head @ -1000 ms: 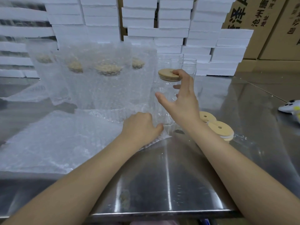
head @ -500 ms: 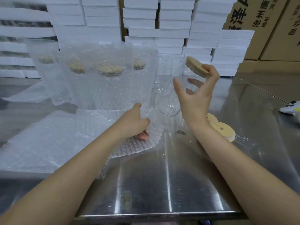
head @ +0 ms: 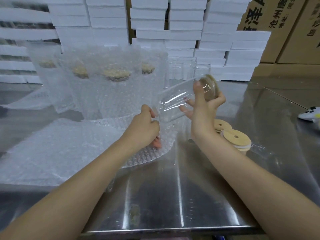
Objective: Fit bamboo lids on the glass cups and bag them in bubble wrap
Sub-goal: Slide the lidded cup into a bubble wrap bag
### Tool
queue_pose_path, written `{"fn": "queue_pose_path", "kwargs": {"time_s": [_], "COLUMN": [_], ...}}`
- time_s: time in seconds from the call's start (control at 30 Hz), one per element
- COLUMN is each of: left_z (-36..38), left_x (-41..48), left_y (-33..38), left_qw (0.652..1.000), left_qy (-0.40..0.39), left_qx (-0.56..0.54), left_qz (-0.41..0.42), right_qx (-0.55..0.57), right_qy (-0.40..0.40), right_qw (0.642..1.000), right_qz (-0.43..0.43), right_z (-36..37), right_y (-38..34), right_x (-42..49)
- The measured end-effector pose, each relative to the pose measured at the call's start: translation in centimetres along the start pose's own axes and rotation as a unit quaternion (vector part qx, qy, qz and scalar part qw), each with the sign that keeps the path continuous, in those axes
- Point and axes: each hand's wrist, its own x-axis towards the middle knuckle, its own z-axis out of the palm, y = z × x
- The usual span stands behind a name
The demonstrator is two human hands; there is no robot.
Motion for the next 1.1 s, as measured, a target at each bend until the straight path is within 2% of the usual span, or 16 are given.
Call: {"fn": "queue_pose_path", "kwargs": {"time_s": [0.13, 0.33, 0.4, 0.57, 0.77, 0.83, 0.9, 0.97, 1.1], "left_z": [-0.3, -0.4, -0.3, 0.0, 0.8, 0.8, 0.7, 0.8, 1.7], "left_x": [0.3, 0.3, -0.1, 0.1, 0.4, 0.7, 0.8, 0.8, 0.5], "left_y": [0.3, 0.8, 1.0, 0.4, -0.5, -0.5, -0.4, -0.5, -1.1], "left_qw": [0.995, 0.977, 0.967, 0.932, 0.922, 0.932, 0.948, 0.963, 0.979], "left_qy": [0.09, 0.161, 0.159, 0.141, 0.072, 0.09, 0.123, 0.132, 0.094], "left_qx": [-0.049, 0.008, 0.02, 0.196, 0.144, 0.105, 0.079, 0.089, 0.15], "left_qz": [-0.001, 0.142, 0.197, 0.272, 0.351, 0.336, 0.284, 0.218, 0.1], "right_qx": [-0.088, -0.115, -0.113, -0.013, -0.009, -0.027, -0.038, -0.043, -0.069], "right_qy": [0.031, 0.01, 0.014, 0.073, 0.053, 0.065, 0.079, 0.09, 0.102], "right_qw": [0.995, 0.993, 0.992, 0.996, 0.995, 0.992, 0.988, 0.982, 0.976], "right_qz": [0.022, -0.028, -0.049, -0.04, -0.081, -0.102, -0.13, -0.159, -0.179], "right_z": [-0.2, -0.1, 0.0, -0.1, 0.5, 0.5, 0.2, -0.1, -0.2], "right_y": [0.8, 0.6, 0.4, -1.1, -1.4, -1.4, -1.4, -1.5, -1.0], "right_x": [0.2, -0.2, -0.4, -0.2, -1.3, -1.4, -1.1, -0.7, -0.2]}}
